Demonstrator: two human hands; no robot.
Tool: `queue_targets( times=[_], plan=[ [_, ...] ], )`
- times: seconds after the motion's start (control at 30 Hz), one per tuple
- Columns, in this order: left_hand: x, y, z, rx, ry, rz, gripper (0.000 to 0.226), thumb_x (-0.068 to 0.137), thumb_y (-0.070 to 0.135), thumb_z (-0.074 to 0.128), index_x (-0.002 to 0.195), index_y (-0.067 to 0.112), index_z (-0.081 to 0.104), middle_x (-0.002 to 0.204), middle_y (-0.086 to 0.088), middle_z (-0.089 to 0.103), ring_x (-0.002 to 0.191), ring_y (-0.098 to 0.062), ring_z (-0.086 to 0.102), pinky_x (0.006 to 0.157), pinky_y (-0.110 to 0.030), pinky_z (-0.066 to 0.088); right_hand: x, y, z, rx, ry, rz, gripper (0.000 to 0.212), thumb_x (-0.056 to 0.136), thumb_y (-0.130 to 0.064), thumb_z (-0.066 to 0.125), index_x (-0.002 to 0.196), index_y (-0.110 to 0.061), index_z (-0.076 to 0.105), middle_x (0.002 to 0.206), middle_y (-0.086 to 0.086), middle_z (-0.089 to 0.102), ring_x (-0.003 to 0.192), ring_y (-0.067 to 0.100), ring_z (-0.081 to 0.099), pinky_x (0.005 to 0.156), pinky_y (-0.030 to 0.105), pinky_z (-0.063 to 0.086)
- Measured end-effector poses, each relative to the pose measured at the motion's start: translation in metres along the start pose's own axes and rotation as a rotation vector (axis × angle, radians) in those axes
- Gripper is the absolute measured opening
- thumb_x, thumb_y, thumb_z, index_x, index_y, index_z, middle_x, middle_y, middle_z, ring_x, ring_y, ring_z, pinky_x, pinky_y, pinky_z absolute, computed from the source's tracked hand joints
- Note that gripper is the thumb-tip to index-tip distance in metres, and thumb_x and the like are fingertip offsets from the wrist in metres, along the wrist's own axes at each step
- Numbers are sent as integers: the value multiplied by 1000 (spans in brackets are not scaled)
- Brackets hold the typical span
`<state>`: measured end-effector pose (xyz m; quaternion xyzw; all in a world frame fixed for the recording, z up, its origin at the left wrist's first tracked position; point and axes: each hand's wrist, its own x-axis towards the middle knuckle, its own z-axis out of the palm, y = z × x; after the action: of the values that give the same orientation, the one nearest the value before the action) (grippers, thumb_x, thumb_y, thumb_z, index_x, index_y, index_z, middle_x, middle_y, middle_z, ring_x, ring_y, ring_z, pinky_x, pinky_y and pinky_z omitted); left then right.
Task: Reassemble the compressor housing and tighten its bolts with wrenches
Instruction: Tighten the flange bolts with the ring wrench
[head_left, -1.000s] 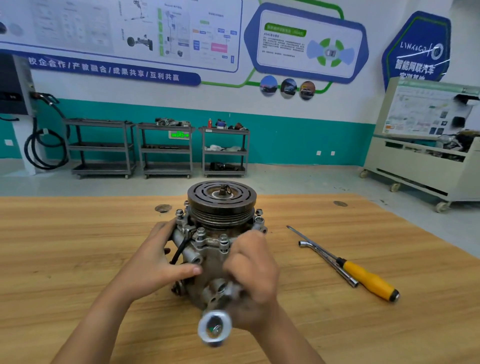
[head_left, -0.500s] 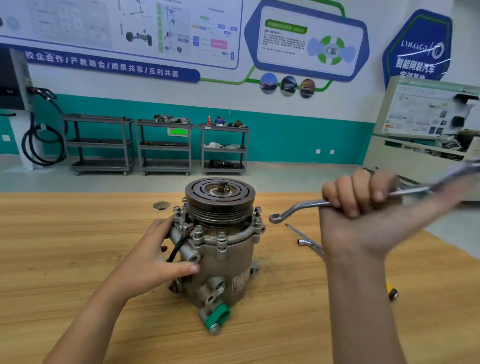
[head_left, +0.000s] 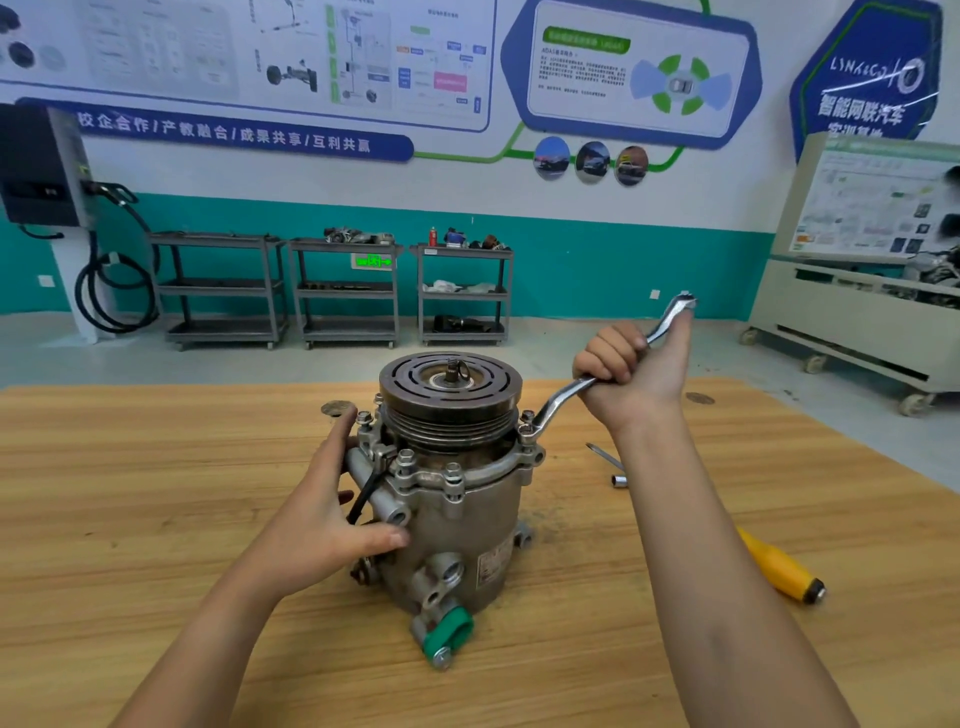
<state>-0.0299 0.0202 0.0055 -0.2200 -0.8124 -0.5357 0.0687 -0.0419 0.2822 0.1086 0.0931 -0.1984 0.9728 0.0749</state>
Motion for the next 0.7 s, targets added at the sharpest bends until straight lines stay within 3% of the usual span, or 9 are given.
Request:
queue_targets(
  times=[0.1, 0.17, 0.23, 0.3, 0.47, 0.6, 0.7],
  plan=[
    [1, -3, 5, -24, 11, -4, 135, 33, 55, 78, 145, 39, 5, 152, 12, 21, 138, -4, 23, 113, -36, 27, 2, 3, -14, 92, 79, 40, 75, 85, -73, 30, 39, -15, 34, 34, -5, 21, 25, 9, 20, 30, 15, 19],
    [1, -4, 8, -59, 16, 1, 121, 34, 51, 76, 138, 43, 12, 143, 17, 33, 128, 8, 33, 103, -15, 32, -2, 7, -24, 174, 118, 34, 75, 86, -73, 27, 39, -15, 33, 34, -5, 21, 25, 10, 20, 31, 13, 21],
    [0, -3, 9, -94, 11, 1, 111, 33, 51, 76, 129, 43, 19, 128, 24, 40, 108, 24, 41, 83, 2, 35, -7, 7, -27, 209, 132, 6, 76, 85, -75, 25, 39, -15, 33, 35, -5, 21, 26, 10, 20, 32, 13, 21],
    [0, -3, 10, -107, 16, -9, 104, 33, 49, 75, 123, 42, 24, 123, 24, 43, 103, 23, 44, 76, 3, 36, -10, 4, -22, 148, 110, -28, 76, 83, -76, 25, 39, -16, 33, 35, -5, 20, 26, 10, 20, 32, 13, 20],
    [2, -6, 9, -89, 27, 16, 99, 34, 50, 74, 120, 46, 24, 120, 25, 45, 103, 21, 44, 75, 3, 37, -8, -4, -1, -119, 23, -53, 76, 80, -80, 24, 37, -18, 31, 35, -6, 19, 28, 9, 17, 32, 17, 18],
    [1, -5, 10, -91, 51, 44, 117, 27, 56, 78, 129, 36, 24, 122, 21, 45, 111, 10, 47, 83, -1, 37, -11, 0, -11, 10, 89, -11, 76, 83, -77, 25, 38, -15, 32, 36, -5, 19, 27, 9, 18, 33, 15, 17],
    [-1, -2, 15, -36, 126, 80, 97, 29, 59, 71, 114, 38, 30, 114, 22, 44, 96, 26, 46, 73, 5, 35, -15, 1, -21, 114, 125, -34, 77, 83, -78, 24, 39, -15, 32, 36, -4, 19, 27, 10, 19, 33, 13, 19]
  ],
)
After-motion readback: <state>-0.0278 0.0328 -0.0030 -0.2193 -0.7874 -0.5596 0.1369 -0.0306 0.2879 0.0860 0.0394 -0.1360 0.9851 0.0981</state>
